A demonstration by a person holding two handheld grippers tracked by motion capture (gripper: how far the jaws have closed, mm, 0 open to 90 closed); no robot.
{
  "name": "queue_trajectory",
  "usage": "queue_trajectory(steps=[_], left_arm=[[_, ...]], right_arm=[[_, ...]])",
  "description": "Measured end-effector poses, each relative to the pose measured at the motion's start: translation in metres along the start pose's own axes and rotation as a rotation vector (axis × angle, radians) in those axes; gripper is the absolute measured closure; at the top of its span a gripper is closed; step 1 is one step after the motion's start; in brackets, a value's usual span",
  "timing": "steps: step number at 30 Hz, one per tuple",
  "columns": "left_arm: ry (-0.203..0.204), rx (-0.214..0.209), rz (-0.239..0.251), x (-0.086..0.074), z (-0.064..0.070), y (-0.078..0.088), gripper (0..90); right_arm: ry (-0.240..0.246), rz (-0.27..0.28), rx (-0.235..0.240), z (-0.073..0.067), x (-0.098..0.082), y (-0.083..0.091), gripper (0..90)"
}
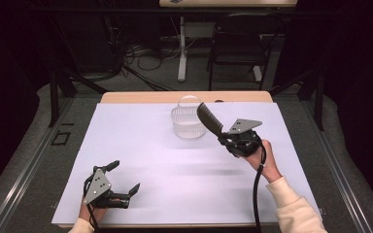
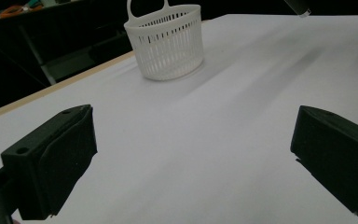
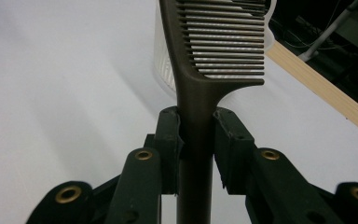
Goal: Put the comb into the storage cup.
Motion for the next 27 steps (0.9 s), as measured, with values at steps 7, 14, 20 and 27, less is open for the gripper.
queue_trajectory(steps=[7,14,20,27], left_arm=[[0.006,0.003,0.002,0.0,-0.001,0.0,0.4],[0.006,0.002,0.001,0.0,-0.001,0.0,0.3],[0.006,0.002,0.002,0.0,-0.001,0.001,0.4],[0.007,0.0,0.005,0.0,0.0,0.001,0.3]], right_arm=[[0.01,0.001,-0.018,0.005,0.008,0.001,72.8],[0.015,0.004,-0.027,0.008,0.017,0.0,72.8],[0.019,0.002,-0.04,0.012,0.023,0.0,72.8],[0.032,-0.004,-0.05,0.016,0.029,0.0,72.8]])
Point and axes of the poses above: each handheld gripper's, and its own axes: y roughly backward along the jaws, x roughly out of its top, z roughly to its right, the point moved 3 cm from there along -y, roughly forward along the jaws, and after that the axes turned 8 degrees about y, right-handed, at the moved point
